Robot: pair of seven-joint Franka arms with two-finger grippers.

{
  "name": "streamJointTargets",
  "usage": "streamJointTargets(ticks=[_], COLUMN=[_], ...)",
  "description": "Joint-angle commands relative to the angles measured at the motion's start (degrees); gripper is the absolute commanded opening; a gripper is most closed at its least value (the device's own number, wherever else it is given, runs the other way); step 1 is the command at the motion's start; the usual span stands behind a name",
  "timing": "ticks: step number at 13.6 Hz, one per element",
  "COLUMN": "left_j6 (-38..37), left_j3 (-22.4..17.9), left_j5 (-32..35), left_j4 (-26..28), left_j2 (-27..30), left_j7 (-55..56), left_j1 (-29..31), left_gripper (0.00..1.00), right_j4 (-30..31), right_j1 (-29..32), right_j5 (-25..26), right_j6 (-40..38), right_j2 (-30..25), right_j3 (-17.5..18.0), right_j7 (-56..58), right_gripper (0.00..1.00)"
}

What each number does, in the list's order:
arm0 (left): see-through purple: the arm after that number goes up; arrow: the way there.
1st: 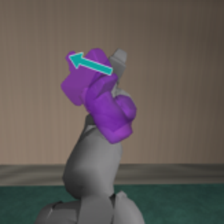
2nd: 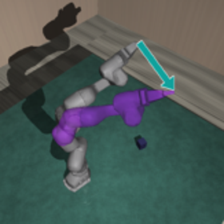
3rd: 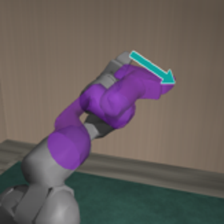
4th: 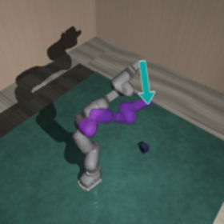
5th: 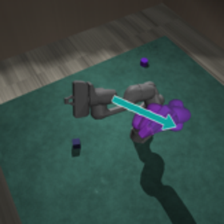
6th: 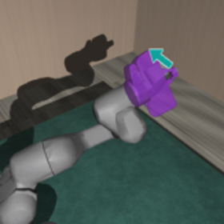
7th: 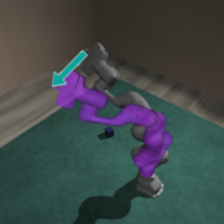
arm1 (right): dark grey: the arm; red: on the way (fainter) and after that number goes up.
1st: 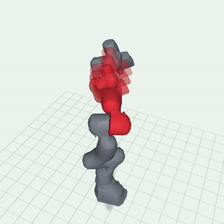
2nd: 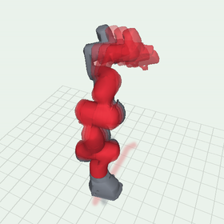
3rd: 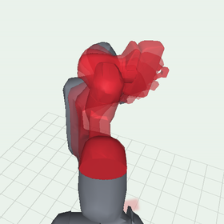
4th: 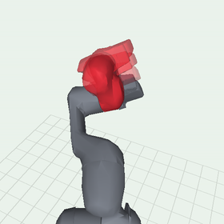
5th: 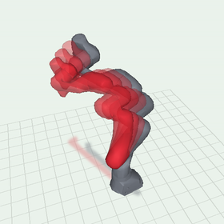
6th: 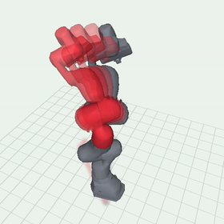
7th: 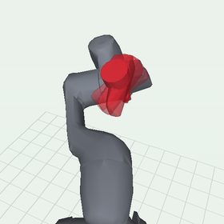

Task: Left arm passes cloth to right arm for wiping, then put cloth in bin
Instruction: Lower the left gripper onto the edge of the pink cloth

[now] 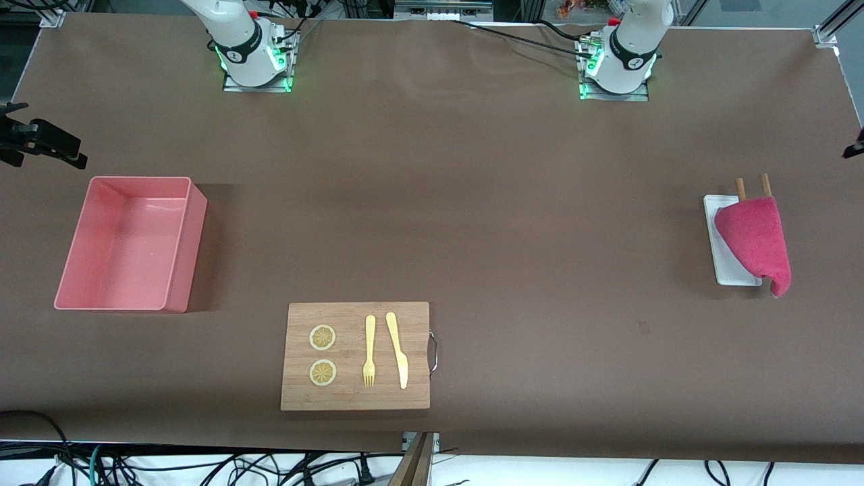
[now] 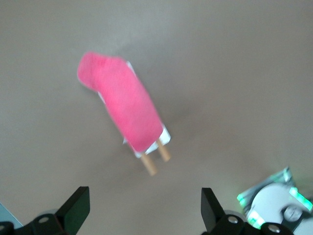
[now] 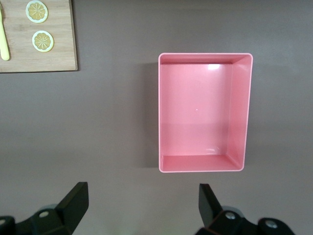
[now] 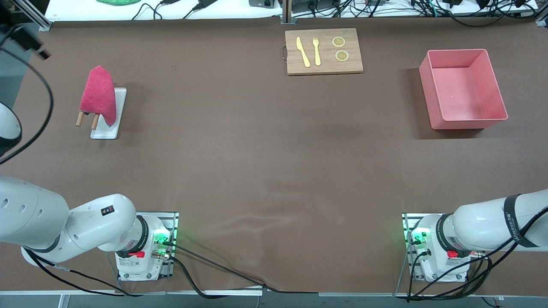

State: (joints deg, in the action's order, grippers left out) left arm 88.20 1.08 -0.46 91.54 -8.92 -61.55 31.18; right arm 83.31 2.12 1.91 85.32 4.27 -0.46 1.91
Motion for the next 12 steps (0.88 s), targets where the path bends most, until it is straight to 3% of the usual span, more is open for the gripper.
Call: streamJointTargets(ticks=[1,5,12], left_j6=[0.03,2.76,2.41], left_j3=[0.85,0.85,0.94], left_j5=[-5.41,-16.64,-37.12], left_j4=[-0.66,-0.58,2.06], left_j2=[-5.65,-14.52,-27.01], left_j7=[-16.52,-40.0,-75.87], left_j1=[9.66,19.51,26.29], left_gripper=[1.0,1.0,0.99], right_j4=[-1.22,-1.22,-1.22], right_j1=[0.07,-0.01,-0.01], right_j5=[0.81,0.81,0.72], right_j6=[-0.16,-0.16,0.2], right_j2=[0.56,0.56,0.56], right_j3=[0.11,0.11,0.19], right_j7=[0.03,-0.06,-0.06], right_gripper=[0.99,0.99,0.99])
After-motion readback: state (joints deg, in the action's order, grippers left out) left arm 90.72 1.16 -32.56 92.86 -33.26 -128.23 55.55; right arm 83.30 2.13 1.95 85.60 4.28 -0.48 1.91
